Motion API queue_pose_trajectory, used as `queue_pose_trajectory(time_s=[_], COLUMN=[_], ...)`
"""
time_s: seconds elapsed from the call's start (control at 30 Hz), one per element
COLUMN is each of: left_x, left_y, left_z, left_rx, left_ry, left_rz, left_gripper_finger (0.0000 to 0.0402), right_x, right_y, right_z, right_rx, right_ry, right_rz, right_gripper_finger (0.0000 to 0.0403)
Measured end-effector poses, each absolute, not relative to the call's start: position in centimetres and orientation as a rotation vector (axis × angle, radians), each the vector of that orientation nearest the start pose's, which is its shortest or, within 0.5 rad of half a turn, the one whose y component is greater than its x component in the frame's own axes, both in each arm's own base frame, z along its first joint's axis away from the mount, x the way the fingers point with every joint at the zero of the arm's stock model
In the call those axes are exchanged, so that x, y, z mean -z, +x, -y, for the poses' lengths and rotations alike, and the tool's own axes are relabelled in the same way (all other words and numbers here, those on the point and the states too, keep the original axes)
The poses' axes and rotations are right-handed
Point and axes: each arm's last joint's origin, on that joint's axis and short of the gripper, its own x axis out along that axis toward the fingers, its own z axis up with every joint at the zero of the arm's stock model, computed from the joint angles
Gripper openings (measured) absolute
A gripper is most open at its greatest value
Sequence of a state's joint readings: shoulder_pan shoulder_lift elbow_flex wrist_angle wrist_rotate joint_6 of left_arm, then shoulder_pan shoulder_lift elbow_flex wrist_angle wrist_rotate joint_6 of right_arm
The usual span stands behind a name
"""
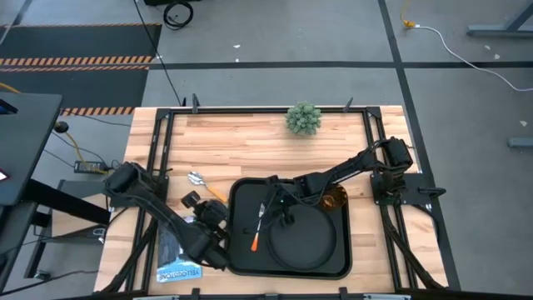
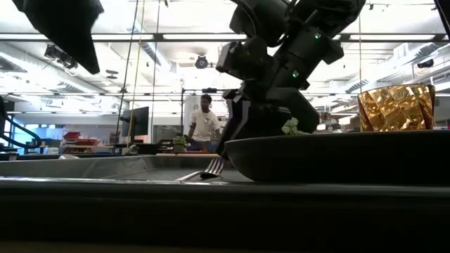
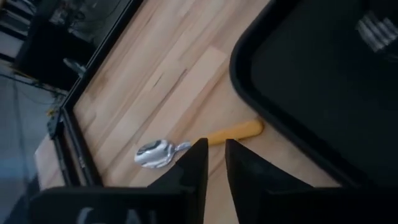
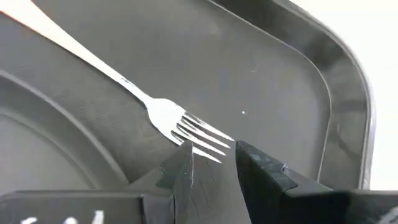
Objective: Pick and place plate/cup/fork/spoon on tray
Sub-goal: Put the orange fork on the black tray to the left of the black plate
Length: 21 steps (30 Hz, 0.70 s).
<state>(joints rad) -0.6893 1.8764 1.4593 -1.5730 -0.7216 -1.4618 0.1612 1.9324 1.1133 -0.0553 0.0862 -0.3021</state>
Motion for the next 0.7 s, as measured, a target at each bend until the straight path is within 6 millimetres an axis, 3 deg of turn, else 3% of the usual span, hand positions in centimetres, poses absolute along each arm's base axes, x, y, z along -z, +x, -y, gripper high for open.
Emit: queue_pose_trajectory(time_s=[0.27,0.7], left_x=[-23.6,-23.6], left_y=[25.0,25.0], left_z=[18.2,18.2], left_rx=[-0.93,-0.928], left_ry=[0.073,0.078], left_rz=[-0.987,-0.99], left_gripper_finger=[0.0039,0.0036], right_x=[-13.9,-14.0], right_y=[38.2,38.5], right_z=[-5.8,-4.5], right_rx=[-0.218,-0.178], right_ry=[-0.461,-0.465], right_rz=[-0.849,-0.842], right_gripper_finger=[0.0127,0.0127])
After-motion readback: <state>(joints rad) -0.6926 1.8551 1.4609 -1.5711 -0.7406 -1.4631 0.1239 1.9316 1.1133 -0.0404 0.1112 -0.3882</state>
